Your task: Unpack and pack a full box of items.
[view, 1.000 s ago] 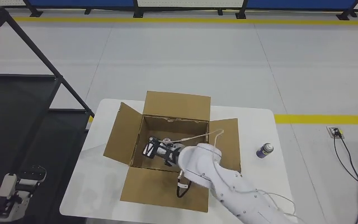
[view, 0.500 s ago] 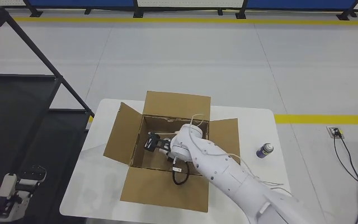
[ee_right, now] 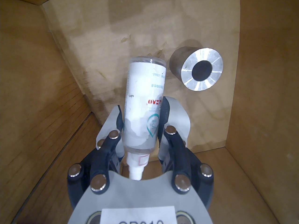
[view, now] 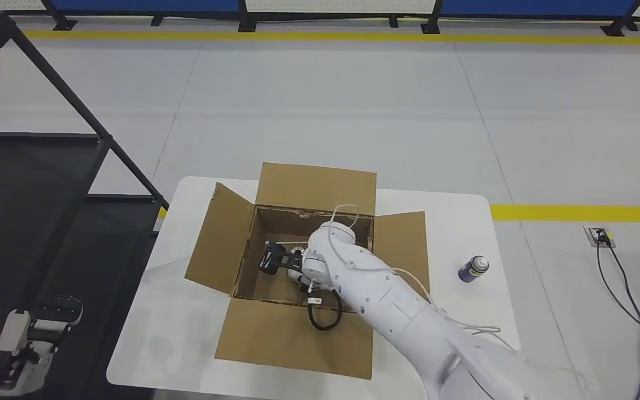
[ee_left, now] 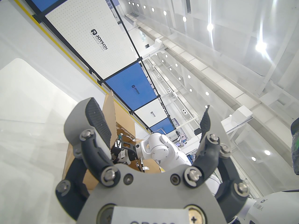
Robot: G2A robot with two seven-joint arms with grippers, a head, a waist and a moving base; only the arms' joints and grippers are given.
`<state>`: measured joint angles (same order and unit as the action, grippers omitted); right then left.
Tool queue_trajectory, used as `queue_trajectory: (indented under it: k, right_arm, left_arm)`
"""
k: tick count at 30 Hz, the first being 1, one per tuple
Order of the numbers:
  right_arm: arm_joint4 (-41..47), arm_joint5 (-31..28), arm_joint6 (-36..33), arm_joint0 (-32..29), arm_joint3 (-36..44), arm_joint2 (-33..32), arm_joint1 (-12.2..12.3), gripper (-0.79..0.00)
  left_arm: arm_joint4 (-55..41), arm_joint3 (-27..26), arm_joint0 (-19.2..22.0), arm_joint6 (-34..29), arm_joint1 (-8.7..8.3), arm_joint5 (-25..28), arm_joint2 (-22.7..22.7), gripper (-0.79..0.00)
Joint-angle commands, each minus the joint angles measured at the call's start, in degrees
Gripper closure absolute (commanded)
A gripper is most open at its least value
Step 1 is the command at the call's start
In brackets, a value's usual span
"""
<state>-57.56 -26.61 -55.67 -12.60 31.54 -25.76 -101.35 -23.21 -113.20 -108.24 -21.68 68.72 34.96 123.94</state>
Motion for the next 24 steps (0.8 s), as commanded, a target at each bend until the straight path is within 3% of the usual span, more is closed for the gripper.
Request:
queue_trajectory:
  k: [1, 8, 14, 16, 19, 21, 23, 24]
  right_arm:
    - [0.08, -0.61, 0.67, 0.32, -0.88, -0.11, -0.31, -0.369]
    - [-0.62, -1.36, 4.62, 1.26, -1.0, -1.67, 0.11, -0.369]
    - [-0.64, -2.47, 7.82, 0.62, 5.55, -6.6, 3.63, -0.379]
    - [-1.64, -3.61, 7.47, -1.39, 11.04, -8.86, 5.74, -0.413]
    - [-3.77, -3.41, 5.16, -7.11, 23.66, -14.66, 9.92, -0.526]
    - [-5.42, -3.8, 2.2, -13.56, 35.63, -20.37, 13.13, -0.622]
    - [-7.15, -4.62, -1.25, -21.94, 49.31, -27.38, 16.2, -0.653]
    - [-7.73, -5.02, -2.59, -26.49, 56.02, -31.03, 17.49, -0.727]
  left_arm:
    - [0.0, 0.0, 0.0, 0.0, 0.0, 0.0, 0.0, -0.785]
    - [0.0, 0.0, 0.0, 0.0, 0.0, 0.0, 0.0, -0.785]
    - [0.0, 0.0, 0.0, 0.0, 0.0, 0.0, 0.0, -0.785]
    - [0.0, 0.0, 0.0, 0.0, 0.0, 0.0, 0.0, -0.785]
    - [0.0, 0.0, 0.0, 0.0, 0.0, 0.0, 0.0, -0.785]
    - [0.0, 0.0, 0.0, 0.0, 0.0, 0.0, 0.0, -0.785]
    - [0.0, 0.0, 0.0, 0.0, 0.0, 0.0, 0.0, -0.785]
    - [0.0, 0.0, 0.0, 0.0, 0.0, 0.0, 0.0, -0.785]
